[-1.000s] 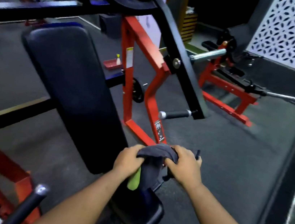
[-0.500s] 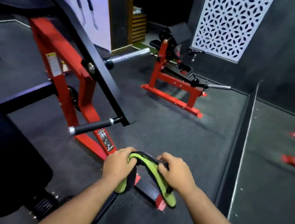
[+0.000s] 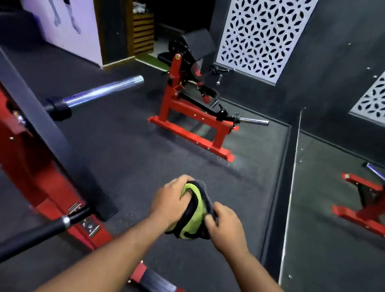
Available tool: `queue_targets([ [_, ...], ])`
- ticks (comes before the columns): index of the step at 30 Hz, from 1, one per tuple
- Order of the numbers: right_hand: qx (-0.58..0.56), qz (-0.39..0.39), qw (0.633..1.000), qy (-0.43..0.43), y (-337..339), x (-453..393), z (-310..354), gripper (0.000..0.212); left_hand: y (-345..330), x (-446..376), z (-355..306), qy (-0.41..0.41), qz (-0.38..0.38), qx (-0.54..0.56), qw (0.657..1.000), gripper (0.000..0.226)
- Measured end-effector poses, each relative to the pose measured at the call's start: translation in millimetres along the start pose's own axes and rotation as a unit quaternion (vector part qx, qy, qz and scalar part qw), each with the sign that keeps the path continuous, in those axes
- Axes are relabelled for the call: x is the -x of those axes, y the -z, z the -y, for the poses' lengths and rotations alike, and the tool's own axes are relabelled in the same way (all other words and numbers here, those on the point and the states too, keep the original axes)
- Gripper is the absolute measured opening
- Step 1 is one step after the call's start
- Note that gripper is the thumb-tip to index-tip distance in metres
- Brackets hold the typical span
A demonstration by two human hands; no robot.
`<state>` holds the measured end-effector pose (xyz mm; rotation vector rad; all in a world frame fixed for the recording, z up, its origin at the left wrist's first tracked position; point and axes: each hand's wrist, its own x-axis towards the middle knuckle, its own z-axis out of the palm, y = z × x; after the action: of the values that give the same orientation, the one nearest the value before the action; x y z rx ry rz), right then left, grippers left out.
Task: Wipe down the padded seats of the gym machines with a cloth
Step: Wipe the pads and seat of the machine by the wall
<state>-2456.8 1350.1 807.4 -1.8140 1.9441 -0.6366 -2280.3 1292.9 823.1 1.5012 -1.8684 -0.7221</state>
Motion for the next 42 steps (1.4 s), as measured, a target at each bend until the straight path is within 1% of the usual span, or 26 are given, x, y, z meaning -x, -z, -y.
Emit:
queue_targets([
  [4, -0.08, -0.051, 0.995, -0.04, 34, -63, -11, 0.025, -11, -72, -5, -0.048, 0.037, -0.104, 0.993, 0.028],
  [6, -0.1, -0.042, 0.993, -0.048, 46, -99, -18, 0.027, -21, -110, -9, -0.06, 0.053, -0.138, 0.987, 0.027],
  [7, -0.098, -0.024, 0.994, -0.04, 49, -116, -21, 0.032, -25, -127, -11, -0.063, 0.058, -0.15, 0.985, 0.025],
  [9, -0.077, 0.014, 0.997, -0.024, 51, -155, -32, 0.047, -41, -168, -18, -0.071, 0.066, -0.172, 0.98, 0.022],
  [10, -0.057, 0.028, 0.998, -0.015, 50, -177, -40, 0.048, -49, -189, -21, -0.074, 0.07, -0.184, 0.978, 0.022],
  [11, -0.036, 0.035, 0.999, -0.006, 49, -197, -48, 0.043, -56, -208, -24, -0.076, 0.074, -0.196, 0.975, 0.022],
  [14, -0.002, 0.021, 1.0, 0.009, 53, -261, -80, 0.019, -75, -268, -25, -0.079, 0.078, -0.242, 0.964, 0.025],
  [15, -0.001, 0.014, 1.0, 0.01, 59, -289, -92, 0.017, -80, -292, -25, -0.075, 0.08, -0.264, 0.958, 0.027],
  [18, 0.008, 0.0, 1.0, 0.027, 77, -356, -113, 0.016, -83, -344, -22, -0.071, 0.106, -0.333, 0.934, 0.025],
  [21, 0.078, -0.009, 0.994, 0.082, 96, -423, -126, 0.016, -78, -396, -17, -0.07, 0.106, -0.381, 0.916, 0.02],
  [24, 0.135, -0.006, 0.986, 0.099, 112, -481, -131, 0.028, -69, -440, -9, -0.031, 0.092, -0.376, 0.921, 0.029],
  [26, 0.134, -0.01, 0.985, 0.104, 116, -524, -130, 0.031, -65, -473, -4, -0.002, 0.078, -0.353, 0.932, 0.031],
  [28, 0.073, -0.005, 0.992, 0.098, 111, -566, -123, 0.028, -65, -504, 4, 0.03, 0.061, -0.301, 0.951, 0.029],
  [30, -0.005, 0.024, 0.998, 0.051, 101, -614, -114, 0.023, -65, -538, 18, 0.088, 0.057, -0.223, 0.969, 0.021],
  [32, -0.06, 0.044, 0.997, 0.011, 89, -657, -106, 0.024, -66, -571, 33, 0.147, 0.073, -0.118, 0.979, 0.012],
  [33, -0.076, 0.038, 0.996, -0.002, 81, -681, -101, 0.024, -67, -590, 40, 0.168, 0.076, -0.068, 0.981, 0.017],
  [35, -0.096, 0.022, 0.995, -0.029, 63, -727, -86, 0.02, -71, -632, 55, 0.195, 0.063, 0.029, 0.978, 0.024],
  [36, -0.102, 0.014, 0.994, -0.04, 56, -743, -77, 0.016, -73, -650, 61, 0.207, 0.048, 0.07, 0.975, 0.021],
  [38, -0.096, 0.001, 0.995, -0.03, 43, -776, -55, 0.009, -72, -689, 71, 0.225, 0.029, 0.128, 0.965, 0.018],
  [40, -0.1, -0.001, 0.995, 0.023, 29, -801, -35, 0.015, -68, -723, 75, 0.237, 0.018, 0.185, 0.954, 0.019],
  [41, -0.091, 0.01, 0.994, 0.053, 22, -811, -27, 0.021, -66, -739, 78, 0.251, 0.011, 0.223, 0.942, 0.02],
  [42, -0.075, 0.028, 0.993, 0.084, 17, -820, -19, 0.028, -62, -754, 76, 0.267, 0.007, 0.278, 0.923, 0.023],
])
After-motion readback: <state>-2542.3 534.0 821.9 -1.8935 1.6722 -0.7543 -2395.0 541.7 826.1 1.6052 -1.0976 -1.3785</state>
